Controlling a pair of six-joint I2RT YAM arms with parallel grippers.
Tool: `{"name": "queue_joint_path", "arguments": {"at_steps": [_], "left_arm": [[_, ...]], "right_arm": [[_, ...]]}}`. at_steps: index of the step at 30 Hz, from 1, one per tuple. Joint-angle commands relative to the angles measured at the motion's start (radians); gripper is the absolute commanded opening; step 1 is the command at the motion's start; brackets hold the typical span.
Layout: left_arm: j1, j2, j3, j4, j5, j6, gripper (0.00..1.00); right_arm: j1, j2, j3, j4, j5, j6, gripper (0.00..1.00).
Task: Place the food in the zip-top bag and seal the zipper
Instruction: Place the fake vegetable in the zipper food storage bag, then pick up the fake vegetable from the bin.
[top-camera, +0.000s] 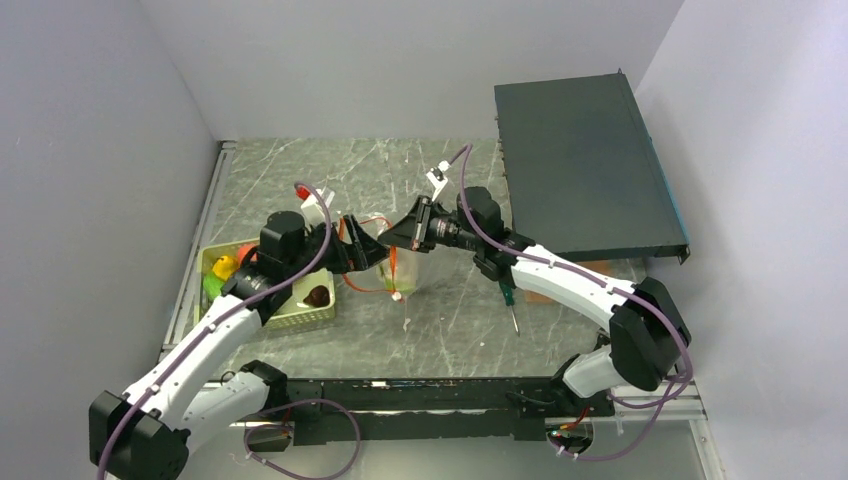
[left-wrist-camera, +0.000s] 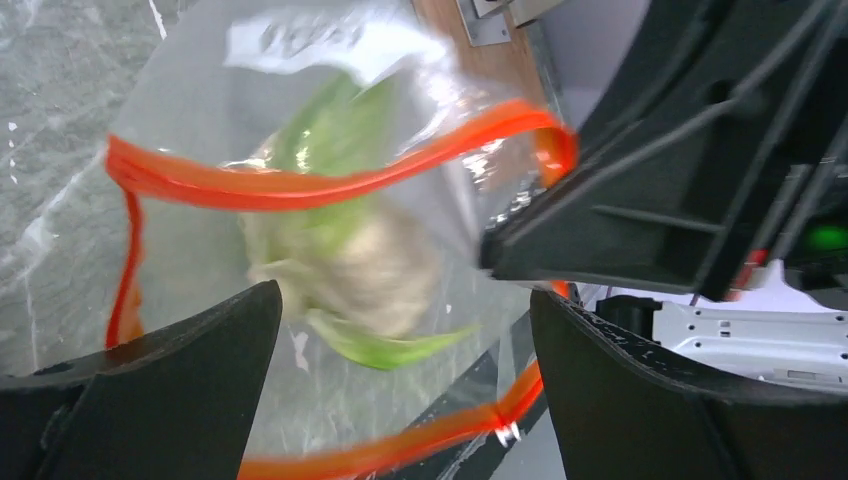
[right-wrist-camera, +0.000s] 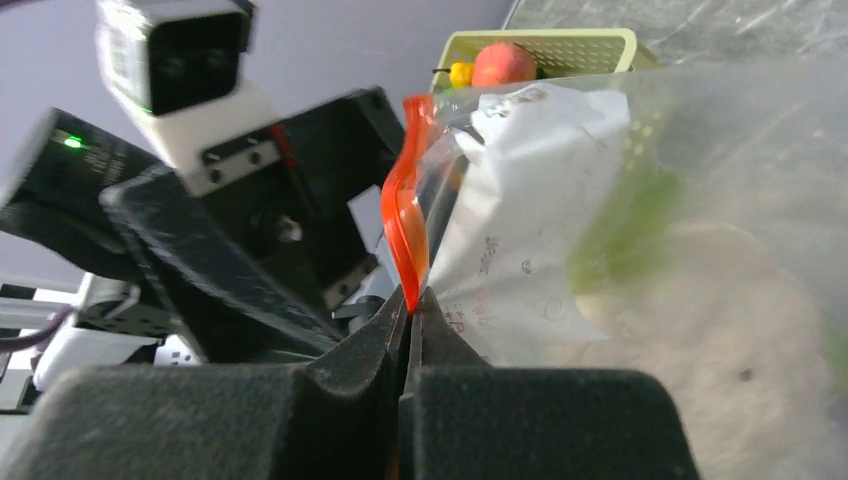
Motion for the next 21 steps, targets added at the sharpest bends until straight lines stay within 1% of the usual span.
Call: {"name": "queue_joint_path", "arguments": {"at_steps": [1, 7, 11, 15, 19, 21], "left_arm": [[-0.001, -0.020, 0.128, -0.144, 0.043, 0.018, 0.99], [-0.001, -0.010, 0.253, -0.324, 0.022, 0.010, 1.00], [-0.001, -0.044, 0.292, -0.369, 0.018, 0.039, 0.99], [-0.001, -0.102, 0.303, -0.399, -0.023, 0.074, 0.98], [-0.001, -0.119, 0.372, -0.536, -0.104, 0.156, 0.98], [-0.001, -0.126, 0.399, -0.628, -0.190, 0.191, 0.98]], "right_arm": [[-0.022, -0.020, -0.015, 0.041, -0.014, 0.000, 0.00], [-0.026, -0.022, -0.017, 0.019, -0.009, -0.019, 0.00], [-0.028, -0.048, -0.005, -0.020, 0.008, -0.047, 0.00], [-0.029, -0.092, -0.012, -0.083, 0.059, -0.097, 0.00], [-0.034, -0.133, -0.015, -0.137, 0.100, -0.146, 0.00], [-0.035, -0.150, -0.003, -0.181, 0.142, -0.180, 0.00]]}}
